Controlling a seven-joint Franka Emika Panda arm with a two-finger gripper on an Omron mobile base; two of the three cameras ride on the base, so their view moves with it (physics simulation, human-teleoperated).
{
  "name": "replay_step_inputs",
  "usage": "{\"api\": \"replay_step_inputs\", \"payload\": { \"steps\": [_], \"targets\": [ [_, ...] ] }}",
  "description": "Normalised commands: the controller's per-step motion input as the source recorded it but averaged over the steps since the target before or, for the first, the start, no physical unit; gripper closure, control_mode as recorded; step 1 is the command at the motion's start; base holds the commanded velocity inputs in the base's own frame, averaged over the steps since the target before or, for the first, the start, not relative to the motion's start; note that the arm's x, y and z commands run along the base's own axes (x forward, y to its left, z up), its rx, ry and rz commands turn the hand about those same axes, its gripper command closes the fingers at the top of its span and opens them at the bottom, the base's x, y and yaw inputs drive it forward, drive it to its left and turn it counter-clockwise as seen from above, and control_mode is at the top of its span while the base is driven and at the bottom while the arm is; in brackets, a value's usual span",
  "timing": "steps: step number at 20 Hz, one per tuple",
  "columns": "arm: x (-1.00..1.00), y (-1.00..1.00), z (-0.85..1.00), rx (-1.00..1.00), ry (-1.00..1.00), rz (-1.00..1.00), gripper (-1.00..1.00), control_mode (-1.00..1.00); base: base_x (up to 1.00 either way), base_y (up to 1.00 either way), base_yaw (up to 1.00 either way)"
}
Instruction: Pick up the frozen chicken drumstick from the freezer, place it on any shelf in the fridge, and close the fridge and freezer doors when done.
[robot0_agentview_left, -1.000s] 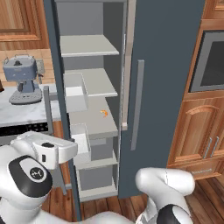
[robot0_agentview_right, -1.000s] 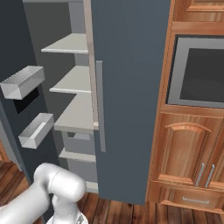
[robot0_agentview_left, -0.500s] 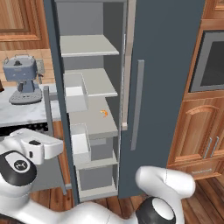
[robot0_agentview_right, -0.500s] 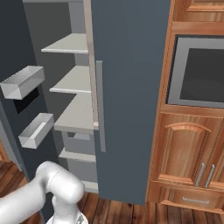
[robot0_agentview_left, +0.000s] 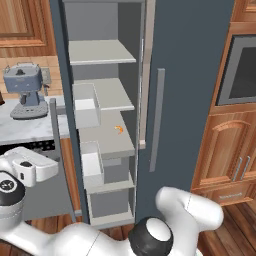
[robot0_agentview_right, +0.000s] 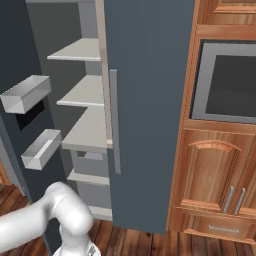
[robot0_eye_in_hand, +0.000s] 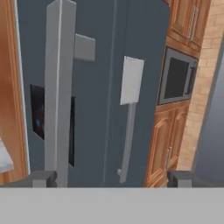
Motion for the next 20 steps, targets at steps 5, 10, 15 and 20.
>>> {"api": "replay_step_inputs", "payload": {
  "steps": [5,10,15,20],
  "targets": [
    [0.4,0.24,-0.18,0.0,-0.01,-0.13,-1.0,-1.0,0.0,0.0,0.0],
    [0.16,0.0,-0.15,0.0,0.0,-0.03,-1.0,-1.0,0.0,0.0,0.0],
    [0.1,-0.02,-0.02,0.0,0.0,0.0,-1.0,-1.0,0.0,0.0,0.0],
    [0.2,-0.09,0.0,0.0,0.0,0.0,-1.0,-1.0,0.0,0.0,0.0]
  ]
}}
